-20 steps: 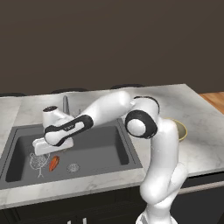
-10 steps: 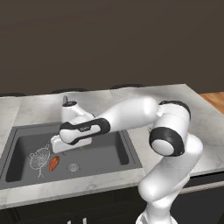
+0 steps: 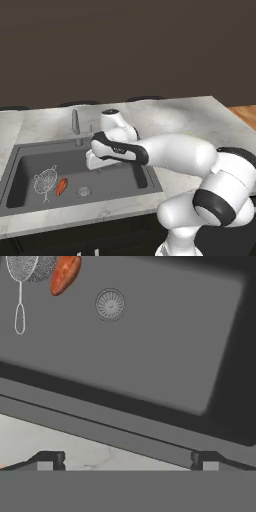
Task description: Pick the strainer and bowl and place them in the sink. Then turn on the water.
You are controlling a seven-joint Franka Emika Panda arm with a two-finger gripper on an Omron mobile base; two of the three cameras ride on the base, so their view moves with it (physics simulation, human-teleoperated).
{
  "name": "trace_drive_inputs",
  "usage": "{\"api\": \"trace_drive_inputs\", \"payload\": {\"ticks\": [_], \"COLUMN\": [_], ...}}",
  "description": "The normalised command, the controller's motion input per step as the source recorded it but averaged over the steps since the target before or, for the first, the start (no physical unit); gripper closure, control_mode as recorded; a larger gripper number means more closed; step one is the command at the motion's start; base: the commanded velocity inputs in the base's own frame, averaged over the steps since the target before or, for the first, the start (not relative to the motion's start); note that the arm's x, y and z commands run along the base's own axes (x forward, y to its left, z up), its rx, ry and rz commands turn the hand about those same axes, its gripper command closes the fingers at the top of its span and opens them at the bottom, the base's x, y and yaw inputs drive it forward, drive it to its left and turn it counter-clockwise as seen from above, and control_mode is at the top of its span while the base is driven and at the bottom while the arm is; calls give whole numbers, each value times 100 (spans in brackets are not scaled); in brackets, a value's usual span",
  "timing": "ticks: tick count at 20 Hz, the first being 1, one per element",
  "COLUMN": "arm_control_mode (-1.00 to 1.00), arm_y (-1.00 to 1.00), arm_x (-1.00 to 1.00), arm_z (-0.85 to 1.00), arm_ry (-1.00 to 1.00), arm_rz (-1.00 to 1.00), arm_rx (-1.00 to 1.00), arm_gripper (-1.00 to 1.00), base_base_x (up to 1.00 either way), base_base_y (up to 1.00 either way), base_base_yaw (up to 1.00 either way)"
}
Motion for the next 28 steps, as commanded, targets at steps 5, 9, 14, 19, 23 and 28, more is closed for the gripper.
{"api": "trace_drive_inputs", "payload": {"ticks": [5, 9, 14, 19, 23, 28], "arm_control_mode": [-100, -100, -100, -100, -100, -100], "arm_y": [-88, -79, -61, -46, -45, -54], "arm_x": [-6, 0, 0, 0, 0, -8], "arm_z": [39, 46, 49, 48, 32, 4], "arm_ry": [-1, -3, -3, -1, -2, -6], "arm_rz": [0, 0, 0, 0, 0, 0], "arm_rx": [2, 3, 1, 0, 0, 0], "arm_gripper": [-100, -100, -100, -100, -100, -100], "base_base_x": [0, 0, 0, 0, 0, 0], "base_base_y": [0, 0, 0, 0, 0, 0], "base_base_yaw": [0, 0, 0, 0, 0, 0]}}
